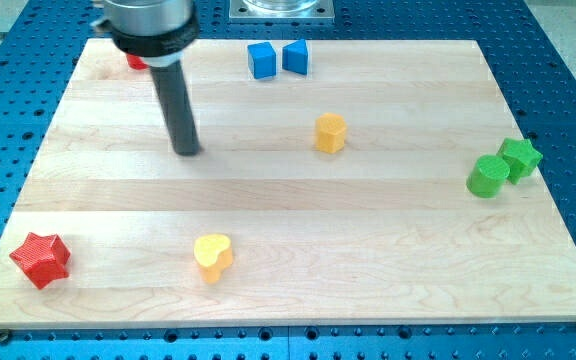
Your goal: Separate the green star from the green circle
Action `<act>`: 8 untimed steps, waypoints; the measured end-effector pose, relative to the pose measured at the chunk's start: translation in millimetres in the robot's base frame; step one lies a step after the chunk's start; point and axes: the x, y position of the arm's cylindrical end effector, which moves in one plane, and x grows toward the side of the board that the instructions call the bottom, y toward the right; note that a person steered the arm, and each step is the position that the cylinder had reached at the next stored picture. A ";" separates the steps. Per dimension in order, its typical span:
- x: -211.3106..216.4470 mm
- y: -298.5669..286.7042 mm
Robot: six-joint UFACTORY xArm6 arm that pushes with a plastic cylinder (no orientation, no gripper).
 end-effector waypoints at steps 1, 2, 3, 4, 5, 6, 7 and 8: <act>33.1 78.8; 43.2 207.4; 82.1 302.2; 127.2 343.4; 111.0 380.3; 59.3 372.5; 48.4 387.1; 22.1 380.9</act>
